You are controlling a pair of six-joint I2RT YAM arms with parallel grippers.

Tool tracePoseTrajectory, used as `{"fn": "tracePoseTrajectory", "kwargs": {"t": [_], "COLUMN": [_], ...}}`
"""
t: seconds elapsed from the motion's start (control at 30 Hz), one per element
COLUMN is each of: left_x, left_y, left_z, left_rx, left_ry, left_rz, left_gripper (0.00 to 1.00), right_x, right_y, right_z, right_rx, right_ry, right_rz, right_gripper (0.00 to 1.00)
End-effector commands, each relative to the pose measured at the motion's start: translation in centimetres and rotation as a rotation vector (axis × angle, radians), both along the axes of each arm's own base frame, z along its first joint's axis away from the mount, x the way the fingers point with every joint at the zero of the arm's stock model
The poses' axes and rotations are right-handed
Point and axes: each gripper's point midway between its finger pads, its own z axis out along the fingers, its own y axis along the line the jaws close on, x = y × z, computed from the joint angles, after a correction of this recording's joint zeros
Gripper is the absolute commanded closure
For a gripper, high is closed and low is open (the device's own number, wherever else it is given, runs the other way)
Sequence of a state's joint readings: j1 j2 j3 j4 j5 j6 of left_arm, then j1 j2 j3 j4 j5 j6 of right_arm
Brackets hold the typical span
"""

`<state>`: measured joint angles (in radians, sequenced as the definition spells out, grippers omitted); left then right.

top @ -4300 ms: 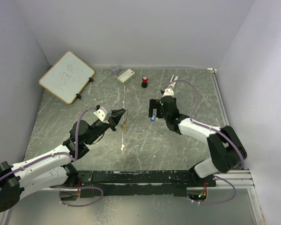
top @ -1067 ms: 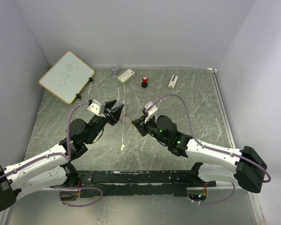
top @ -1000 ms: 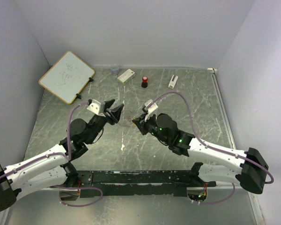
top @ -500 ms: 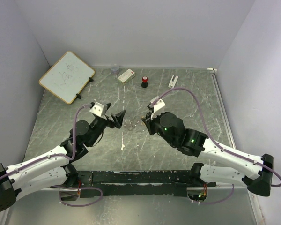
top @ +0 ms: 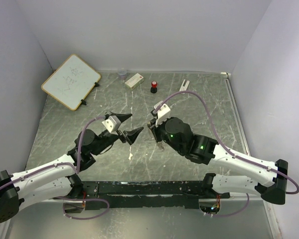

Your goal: Remove the keys from the keyring

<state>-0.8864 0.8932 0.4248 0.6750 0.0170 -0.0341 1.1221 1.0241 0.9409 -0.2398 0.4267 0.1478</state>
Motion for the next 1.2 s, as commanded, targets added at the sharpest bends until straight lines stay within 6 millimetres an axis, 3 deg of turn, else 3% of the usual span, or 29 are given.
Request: {"fn": "tracePoseTrajectory", "kwargs": {"t": [0.0, 0.37, 0.4, 0.47, 0.7, 1.17], "left_x": [-1.5, -1.8, -1.8, -1.8, -2.3, -2.5], "left_y": [-1.5, -2.1, -2.1, -2.3, -3.0, -2.6], "left_z": [1.8, 0.2, 0.1, -0.1, -0.7, -0.1], "left_rx": [-0.051, -0.018, -0.016, -0.009, -0.028, -0.076], "left_ry": [-0.052, -0.076, -0.079, -0.081, -0.076, -0.097], "left_rz": [-0.115, -0.149, -0.149, -0.157, -0.202, -0.195], "left_gripper": [0.15, 0.3, 0.3, 0.3, 0.31, 0.3], "right_x": [0.0, -0.3, -0.3, -0.2, -0.1, -0.1], "right_y": [0.2, 0.3, 0.4, 0.7, 1.0, -1.1], "right_z": [1.9, 2.4, 2.2, 3.6, 3.8, 4.3], "right_rx": [0.012, 0.004, -0.004, 0.016, -0.042, -0.205], "right_ry": [-0.04, -0.058, -0.057, -0.071, -0.074, -0.08], "right_rz": [-0.004, 0.003, 0.004, 0.007, 0.002, -0.08], "right_gripper": [1.0, 1.0, 1.0, 1.0, 1.0, 1.0]}}
